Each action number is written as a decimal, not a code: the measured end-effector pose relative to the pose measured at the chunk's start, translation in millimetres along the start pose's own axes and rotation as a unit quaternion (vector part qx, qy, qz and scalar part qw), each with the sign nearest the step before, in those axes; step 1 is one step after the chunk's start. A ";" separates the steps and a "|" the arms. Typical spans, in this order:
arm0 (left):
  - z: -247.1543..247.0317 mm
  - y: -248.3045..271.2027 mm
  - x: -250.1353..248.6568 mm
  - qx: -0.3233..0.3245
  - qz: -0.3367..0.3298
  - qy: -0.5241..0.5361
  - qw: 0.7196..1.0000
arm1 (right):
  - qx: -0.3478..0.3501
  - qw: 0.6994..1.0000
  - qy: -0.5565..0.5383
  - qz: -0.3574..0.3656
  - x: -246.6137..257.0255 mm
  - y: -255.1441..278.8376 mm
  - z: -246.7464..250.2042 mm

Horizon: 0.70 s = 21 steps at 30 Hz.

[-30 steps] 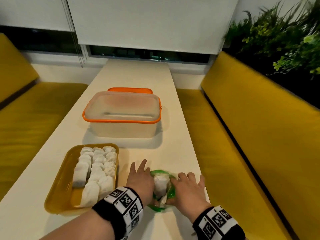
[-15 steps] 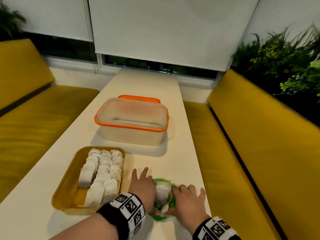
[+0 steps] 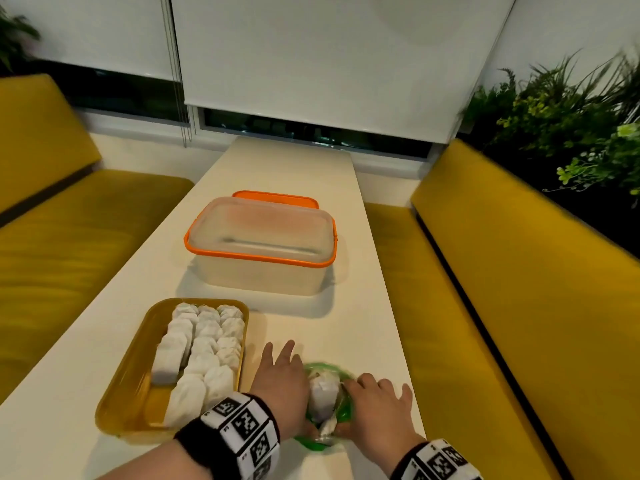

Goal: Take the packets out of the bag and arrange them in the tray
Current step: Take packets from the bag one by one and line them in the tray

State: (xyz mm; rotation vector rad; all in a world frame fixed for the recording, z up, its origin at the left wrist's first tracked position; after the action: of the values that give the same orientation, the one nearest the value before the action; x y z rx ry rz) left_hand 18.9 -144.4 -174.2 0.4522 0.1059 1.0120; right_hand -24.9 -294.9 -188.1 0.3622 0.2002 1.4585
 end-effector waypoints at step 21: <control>45.4 14.9 48.5 0.055 -0.046 0.285 0.956 | -0.097 0.958 -0.253 0.095 23.9 8.3 33.5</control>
State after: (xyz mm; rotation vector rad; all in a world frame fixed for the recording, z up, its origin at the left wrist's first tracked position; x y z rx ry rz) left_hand 46.2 -111.5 -121.2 0.2411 0.6983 1.0241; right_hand -18.4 -274.5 -151.9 0.5919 -0.3987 1.5085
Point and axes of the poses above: each hand's wrist, its own y-axis away from the middle knuckle, its own z-axis out of the back of the hand, x = y × z, the point moved 1 cm from there along -y, towards the middle knuckle, and after that the axes turned 2 degrees about -y, right-handed, at the moved point
